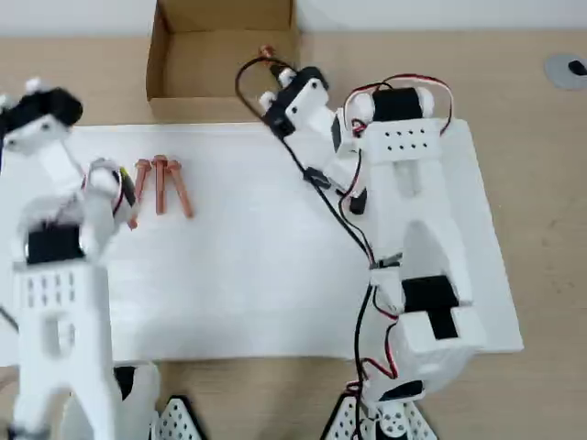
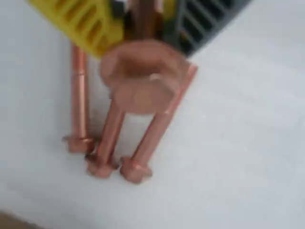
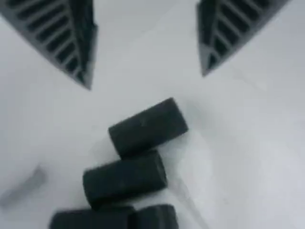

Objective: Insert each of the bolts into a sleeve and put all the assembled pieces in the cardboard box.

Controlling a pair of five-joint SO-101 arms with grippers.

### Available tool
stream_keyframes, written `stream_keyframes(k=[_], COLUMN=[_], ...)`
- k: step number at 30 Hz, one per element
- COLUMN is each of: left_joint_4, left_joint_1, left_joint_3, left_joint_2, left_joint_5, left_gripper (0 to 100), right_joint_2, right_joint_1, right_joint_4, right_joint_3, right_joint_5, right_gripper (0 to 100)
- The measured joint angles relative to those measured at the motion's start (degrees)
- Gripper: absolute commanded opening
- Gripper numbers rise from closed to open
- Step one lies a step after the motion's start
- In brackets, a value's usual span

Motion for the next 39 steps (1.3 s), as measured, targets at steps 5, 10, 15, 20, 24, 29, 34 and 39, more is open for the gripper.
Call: stream_keyframes(k=[5,10,15,20,24,29,34,39], left_joint_4=[-2.90,-2.99,-2.99,-2.99,-2.99,-2.99,-2.99,-2.99], left_joint_1=[-0.09,-0.09,-0.09,-0.09,-0.09,-0.09,-0.09,-0.09], left_joint_3=[12.04,18.64,23.21,27.60,29.19,29.63,29.98,31.30], left_joint_2=[-18.11,-33.76,-45.54,-52.31,-54.86,-55.38,-55.47,-55.38], left_joint_5=[0.26,0.26,0.26,0.26,0.26,0.26,0.26,0.26], left_gripper=[1,1,1,1,1,1,1,1], right_joint_2=[4.84,12.13,21.71,31.12,36.48,41.41,44.40,45.98], right_joint_1=[0.00,0.00,0.00,-0.09,-0.26,-0.26,-1.05,-2.46], right_joint_4=[0.00,-1.76,-1.85,-0.53,1.93,2.46,4.48,5.01], right_joint_3=[-0.53,-6.86,-16.88,-25.67,-33.05,-40.70,-45.89,-48.70], right_joint_5=[10.37,12.13,12.13,12.13,11.96,10.55,10.02,10.02], right_gripper=[18.3,18.3,18.3,18.3,18.3,18.3,18.3,18.3])
